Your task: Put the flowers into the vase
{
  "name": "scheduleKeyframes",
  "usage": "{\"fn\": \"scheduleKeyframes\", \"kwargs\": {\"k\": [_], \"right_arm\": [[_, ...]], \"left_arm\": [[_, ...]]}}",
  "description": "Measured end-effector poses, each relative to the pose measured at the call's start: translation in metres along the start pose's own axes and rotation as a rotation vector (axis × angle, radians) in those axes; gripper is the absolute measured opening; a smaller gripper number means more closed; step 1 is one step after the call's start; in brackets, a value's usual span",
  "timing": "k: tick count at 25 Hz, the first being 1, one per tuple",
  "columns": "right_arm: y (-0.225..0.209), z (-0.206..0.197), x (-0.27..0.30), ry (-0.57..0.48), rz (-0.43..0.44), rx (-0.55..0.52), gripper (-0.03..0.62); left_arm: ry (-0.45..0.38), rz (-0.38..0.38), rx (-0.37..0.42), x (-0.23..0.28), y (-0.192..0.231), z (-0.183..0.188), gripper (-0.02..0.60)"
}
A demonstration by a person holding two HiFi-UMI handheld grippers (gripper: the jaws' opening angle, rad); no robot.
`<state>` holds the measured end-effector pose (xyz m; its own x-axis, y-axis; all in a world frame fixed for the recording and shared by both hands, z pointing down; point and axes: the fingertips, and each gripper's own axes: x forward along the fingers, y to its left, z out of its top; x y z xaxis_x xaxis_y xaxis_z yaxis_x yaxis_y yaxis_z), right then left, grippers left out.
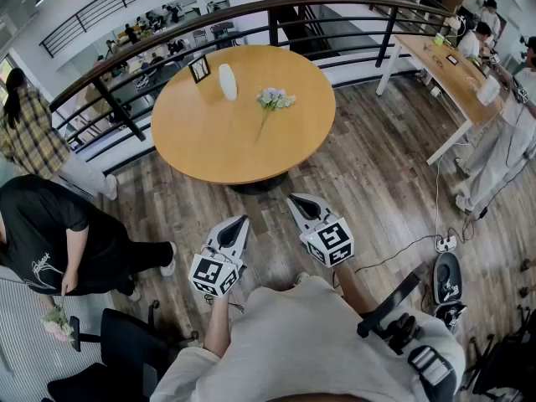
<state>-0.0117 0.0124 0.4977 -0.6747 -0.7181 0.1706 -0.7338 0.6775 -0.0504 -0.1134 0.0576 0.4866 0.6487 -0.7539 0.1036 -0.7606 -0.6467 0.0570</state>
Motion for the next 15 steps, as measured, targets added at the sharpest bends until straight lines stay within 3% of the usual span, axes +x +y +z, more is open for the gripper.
{"fn": "scheduleKeyframes", "kwargs": {"k": [15], "right_arm": [[-0.004, -0.009, -0.014, 0.003, 0.075, 0.028, 0.008]], "left_arm": [[0.022, 0.005, -0.015, 0.015, -0.03, -0.005, 0.006]]}}
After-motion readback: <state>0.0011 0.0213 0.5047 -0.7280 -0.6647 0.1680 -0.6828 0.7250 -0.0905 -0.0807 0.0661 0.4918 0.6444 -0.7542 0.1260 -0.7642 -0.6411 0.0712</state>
